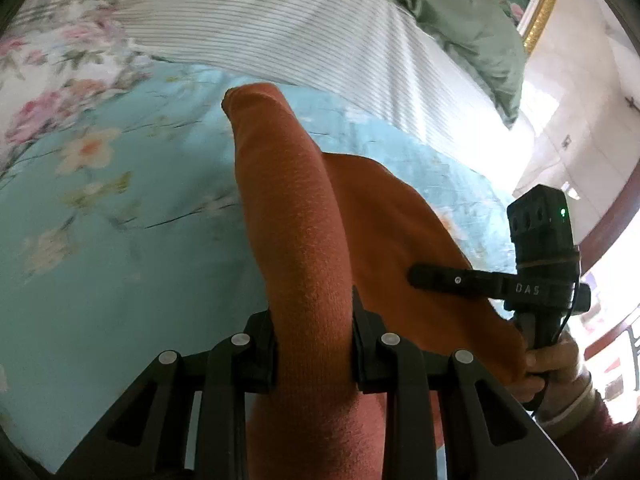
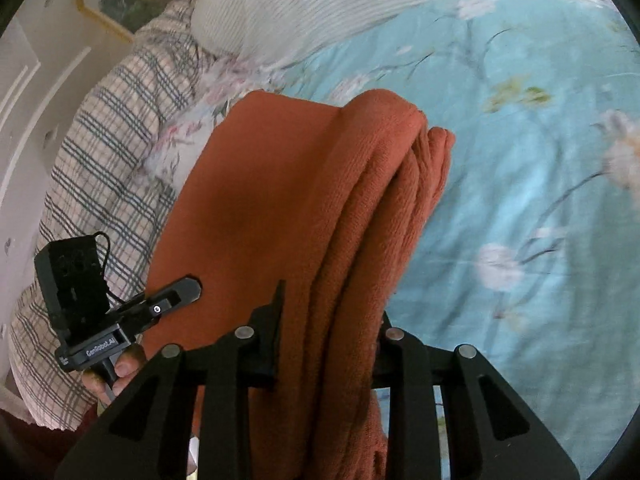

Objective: Fold small clothes

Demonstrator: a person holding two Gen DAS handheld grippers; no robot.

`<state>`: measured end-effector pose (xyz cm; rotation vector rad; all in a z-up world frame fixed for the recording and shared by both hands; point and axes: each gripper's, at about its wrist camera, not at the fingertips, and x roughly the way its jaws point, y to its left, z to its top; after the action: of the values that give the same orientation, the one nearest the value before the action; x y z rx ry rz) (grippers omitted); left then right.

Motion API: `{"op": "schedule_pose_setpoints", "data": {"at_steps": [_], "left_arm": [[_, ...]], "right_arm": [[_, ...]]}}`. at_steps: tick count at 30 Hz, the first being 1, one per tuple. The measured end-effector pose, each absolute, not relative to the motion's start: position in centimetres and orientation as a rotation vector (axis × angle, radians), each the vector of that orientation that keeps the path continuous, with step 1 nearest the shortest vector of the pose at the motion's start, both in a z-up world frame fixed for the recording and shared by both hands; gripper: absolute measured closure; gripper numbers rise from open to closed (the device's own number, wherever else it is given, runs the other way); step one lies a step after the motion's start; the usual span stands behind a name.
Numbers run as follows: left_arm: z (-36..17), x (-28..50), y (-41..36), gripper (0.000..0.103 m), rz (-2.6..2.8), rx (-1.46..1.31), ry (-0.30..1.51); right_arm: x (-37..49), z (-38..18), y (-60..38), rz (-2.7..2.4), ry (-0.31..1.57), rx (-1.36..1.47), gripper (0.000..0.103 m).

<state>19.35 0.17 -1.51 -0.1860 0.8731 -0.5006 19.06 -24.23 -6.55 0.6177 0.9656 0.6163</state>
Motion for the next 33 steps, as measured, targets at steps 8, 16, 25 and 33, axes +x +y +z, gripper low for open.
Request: {"op": "schedule_pose_setpoints", "data": {"at_steps": [8,16,25,33], "left_arm": [[-6.2,19.2,3.6,0.073,-0.441,-0.234,0.946],[-6.7,18.8,4.5,0.059,-0.406,-0.256,0.950],[-3.2,17.8,5.9,0.060,-0.374,-0.214,0.851],[-1.3,18.6,4.2,0.060,-0.448,-0.190,0.801]], "right_arm": [[19.6,-9.0,-22.3,0.575,1.034,0.591,0.065],[19.0,-9.1,-23.8,0.523,1.048,0.601,0.049],[19.6,-5.9,-26.7,0.399,0.917,0.579,0.046],[22.6,-5.5,-24.5,0.428,0.950,0.551,0.064]]}}
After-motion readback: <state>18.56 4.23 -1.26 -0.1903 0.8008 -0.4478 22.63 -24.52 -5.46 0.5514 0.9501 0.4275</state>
